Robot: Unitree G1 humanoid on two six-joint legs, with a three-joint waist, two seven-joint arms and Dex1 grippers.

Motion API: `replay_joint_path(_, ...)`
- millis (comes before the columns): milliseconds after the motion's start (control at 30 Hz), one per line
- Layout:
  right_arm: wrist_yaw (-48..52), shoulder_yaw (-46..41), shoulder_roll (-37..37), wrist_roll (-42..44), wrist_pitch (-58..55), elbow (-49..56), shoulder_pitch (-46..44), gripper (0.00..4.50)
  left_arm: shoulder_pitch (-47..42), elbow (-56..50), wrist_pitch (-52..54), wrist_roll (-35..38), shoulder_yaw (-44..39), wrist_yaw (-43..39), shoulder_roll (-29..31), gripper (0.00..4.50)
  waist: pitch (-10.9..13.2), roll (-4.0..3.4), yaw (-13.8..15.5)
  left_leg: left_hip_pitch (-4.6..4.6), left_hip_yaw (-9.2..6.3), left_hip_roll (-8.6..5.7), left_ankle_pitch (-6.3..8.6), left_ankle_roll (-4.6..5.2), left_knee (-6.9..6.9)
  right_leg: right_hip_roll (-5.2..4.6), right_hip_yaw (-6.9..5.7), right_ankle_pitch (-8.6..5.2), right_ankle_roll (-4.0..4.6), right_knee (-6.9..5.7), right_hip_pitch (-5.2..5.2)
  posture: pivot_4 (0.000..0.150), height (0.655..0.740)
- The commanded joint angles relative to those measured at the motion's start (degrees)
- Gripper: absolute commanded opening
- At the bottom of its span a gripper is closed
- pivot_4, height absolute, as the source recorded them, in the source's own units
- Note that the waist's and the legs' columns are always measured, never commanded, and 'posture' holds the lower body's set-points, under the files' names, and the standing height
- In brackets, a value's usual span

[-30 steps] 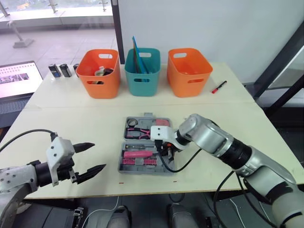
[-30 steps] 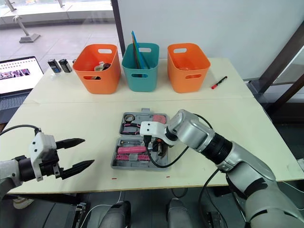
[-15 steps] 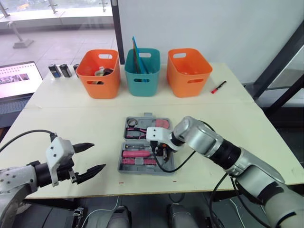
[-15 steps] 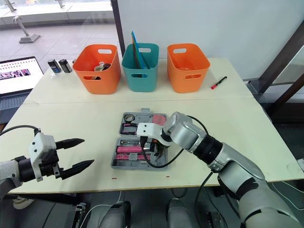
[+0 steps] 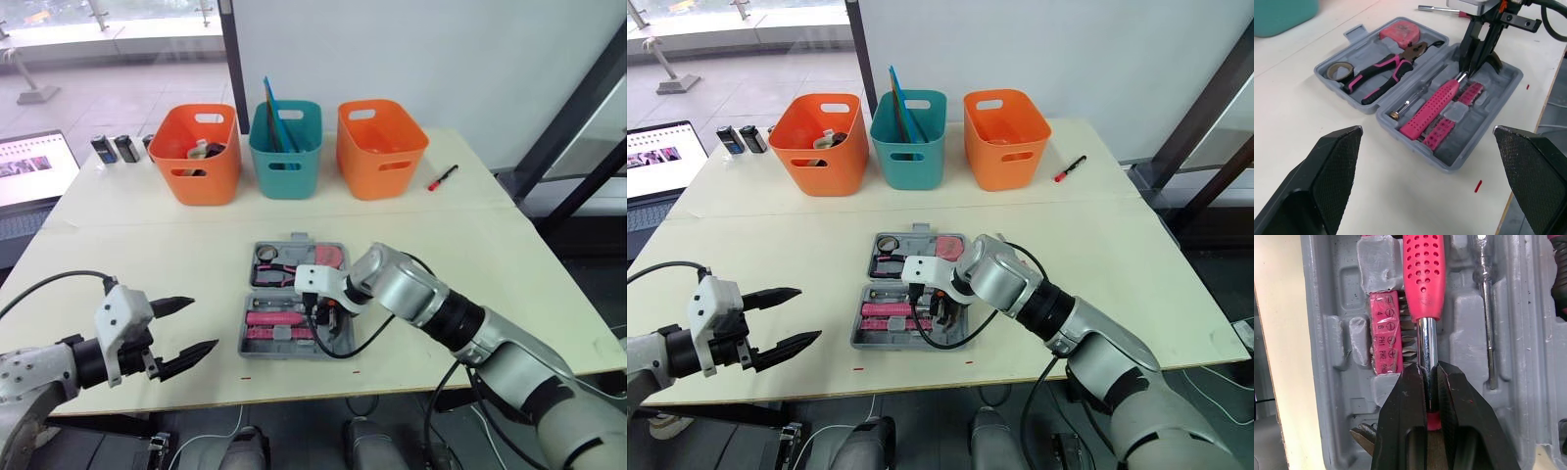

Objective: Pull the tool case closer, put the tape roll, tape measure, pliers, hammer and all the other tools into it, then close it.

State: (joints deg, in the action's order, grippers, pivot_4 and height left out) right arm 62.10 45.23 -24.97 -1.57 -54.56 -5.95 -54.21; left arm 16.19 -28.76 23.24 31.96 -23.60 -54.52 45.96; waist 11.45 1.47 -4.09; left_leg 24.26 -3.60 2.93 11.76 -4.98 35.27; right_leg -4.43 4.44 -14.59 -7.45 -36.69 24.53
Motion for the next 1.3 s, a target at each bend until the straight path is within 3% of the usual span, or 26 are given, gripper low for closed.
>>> replay_joint_path(33, -0.8, -2.6, 1.0, 0.3, -0.1, 1.4, -0.5, 0.02, 0.3, -1.9, -0.3, 0.5, -0.7, 0.4, -0.2, 4.50, 0.0, 0.00, 0.0, -0.02, -0.01, 0.00, 0.00, 0.00, 0.00, 0.00, 0.00, 0.00, 0.00, -0.04, 0.00, 0.150, 0.7344)
replay_joint_path(133, 0.9, -2.7, -0.7, 1.1, -0.8, 4.1, -0.7, 1.20, 0.5, -2.4, 0.8, 1.9, -0.5, 0.2, -0.4, 4.50, 0.0, 0.00, 0.0, -0.07, -0.01, 0.00, -0.02, -0.02, 0.04, 0.01, 0.01, -0.02, 0.00, -0.17, 0.01, 0.150, 0.7344)
replay_joint_path(300, 4.1, -6.8, -5.9, 3.6, 0.1, 10.4, -1.2, 1.20, 0.2, -3.4, 2.1, 3.3, -0.7, 0.5, -0.2, 4.50, 0.0, 0.00, 0.2, -0.08, -0.01, 0.00, -0.02, -0.02, 0.06, 0.01, 0.01, -0.05, -0.03, -0.20, 0.00, 0.150, 0.7344)
replay_joint_path(367, 3.2, -12.3, -5.1, 6.7, 1.9, 11.6, 0.6, 1.20, 0.1, -3.3, 1.9, 3.2, -0.7, 0.4, -0.2, 4.50, 0.0, 0.02, 0.1, -0.09, -0.01, 0.00, -0.02, -0.02, 0.06, 0.01, 0.02, -0.05, -0.02, -0.20, 0.00, 0.150, 0.7344)
replay_joint_path(533, -2.6, -22.7, -0.2, 9.9, 20.6, 12.6, 10.3, 1.20, -0.8, -2.9, 1.6, 2.6, 0.1, 0.3, 0.0, 4.50, 0.0, 0.05, 0.1, -0.17, -0.04, 0.02, -0.02, -0.02, 0.00, 0.06, 0.02, -0.07, -0.07, -0.27, -0.02, 0.150, 0.7344)
replay_joint_path(567, -1.7, -21.9, -0.1, 9.8, 21.5, 11.7, 11.2, 1.20, -1.1, -2.7, 1.5, 2.3, 0.4, 0.4, 0.0, 4.50, 0.0, 0.05, 0.1, -0.17, -0.03, 0.02, -0.02, -0.02, 0.00, 0.06, 0.04, -0.07, -0.08, -0.27, -0.02, 0.150, 0.7344)
replay_joint_path(700, -0.9, -20.8, 3.2, 10.8, 24.7, 7.6, 13.3, 0.03, -2.0, -2.2, 1.4, 1.8, 1.2, 0.1, 0.3, 4.50, 0.0, 0.06, 0.1, -0.20, -0.02, 0.01, -0.02, -0.03, 0.09, 0.06, 0.07, -0.06, -0.05, -0.28, -0.08, 0.150, 0.7344)
replay_joint_path(800, -2.8, -18.1, 4.3, 6.3, 30.1, 3.0, 14.0, 0.03, -2.4, -2.1, 1.5, 1.7, 1.4, 0.0, 0.5, 4.50, 0.0, 0.06, 0.1, -0.25, -0.02, 0.01, -0.02, -0.03, 0.08, 0.07, 0.06, -0.06, -0.05, -0.34, -0.09, 0.150, 0.7344)
replay_joint_path(1200, -4.8, -12.4, 8.8, -1.3, 32.2, -16.7, 15.9, 0.03, -2.6, -2.0, 1.7, 1.0, 1.4, -0.5, 1.3, 4.50, 0.0, 0.06, 0.0, -0.27, -0.02, 0.01, -0.03, -0.03, 0.07, 0.07, 0.07, -0.07, -0.05, -0.33, -0.11, 0.150, 0.7344)
replay_joint_path(1300, -5.6, -10.1, 9.5, -4.4, 33.2, -22.8, 17.2, 0.03, -2.9, -1.9, 1.8, 1.0, 1.8, -0.4, 1.4, 4.50, -0.2, 0.15, -0.2, -0.86, 0.02, 0.02, -0.02, -0.04, -0.09, 0.07, 0.10, -0.09, -0.04, -0.29, -0.59, 0.150, 0.7344)
